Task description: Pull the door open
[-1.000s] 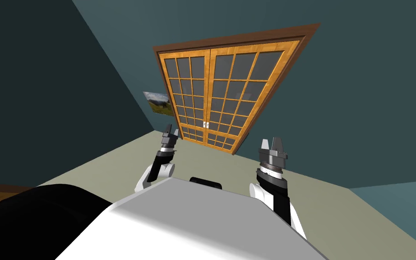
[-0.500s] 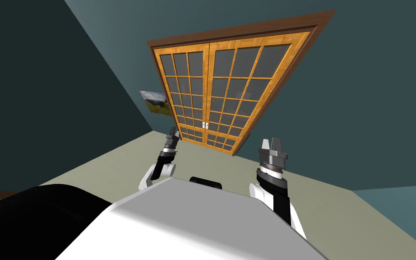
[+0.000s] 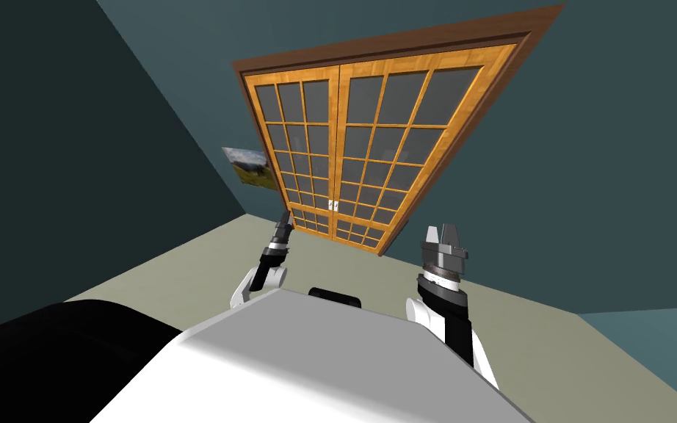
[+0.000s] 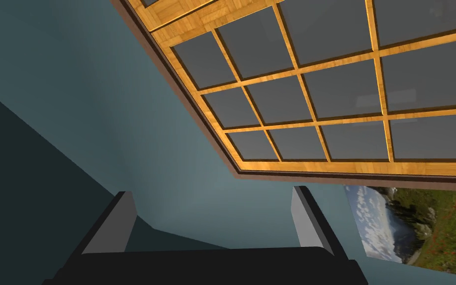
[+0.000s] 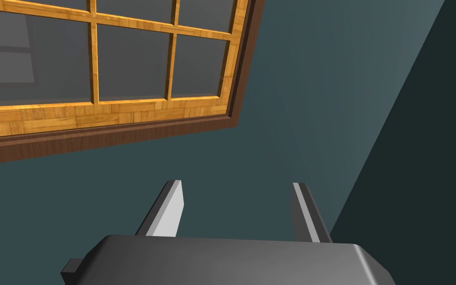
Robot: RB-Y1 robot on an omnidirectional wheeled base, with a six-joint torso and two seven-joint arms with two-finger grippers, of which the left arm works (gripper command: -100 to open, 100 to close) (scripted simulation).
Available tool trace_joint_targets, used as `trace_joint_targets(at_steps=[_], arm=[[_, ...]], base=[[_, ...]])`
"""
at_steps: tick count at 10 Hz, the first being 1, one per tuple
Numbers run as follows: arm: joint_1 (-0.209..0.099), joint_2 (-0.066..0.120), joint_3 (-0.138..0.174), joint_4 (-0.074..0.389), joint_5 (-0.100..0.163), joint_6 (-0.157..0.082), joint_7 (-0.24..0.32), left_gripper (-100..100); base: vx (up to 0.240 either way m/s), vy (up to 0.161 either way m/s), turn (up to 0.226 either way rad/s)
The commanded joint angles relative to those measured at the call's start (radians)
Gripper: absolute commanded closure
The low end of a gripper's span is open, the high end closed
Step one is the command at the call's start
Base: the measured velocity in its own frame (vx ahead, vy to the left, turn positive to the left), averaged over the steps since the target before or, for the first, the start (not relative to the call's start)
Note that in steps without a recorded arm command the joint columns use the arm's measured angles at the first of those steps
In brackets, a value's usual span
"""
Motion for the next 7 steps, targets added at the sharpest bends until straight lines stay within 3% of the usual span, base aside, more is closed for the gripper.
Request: trace_joint_targets(at_steps=[1,7], arm=[[-0.015,0.007,0.007,0.042,-0.006,-0.011,-0.033,-100],[-0.054,0.021,0.019,0.186,-0.037,-0.054,-0.162,-100]], base=[[0.086,-0.001,-0.007],[0.098,0.004,-0.012]])
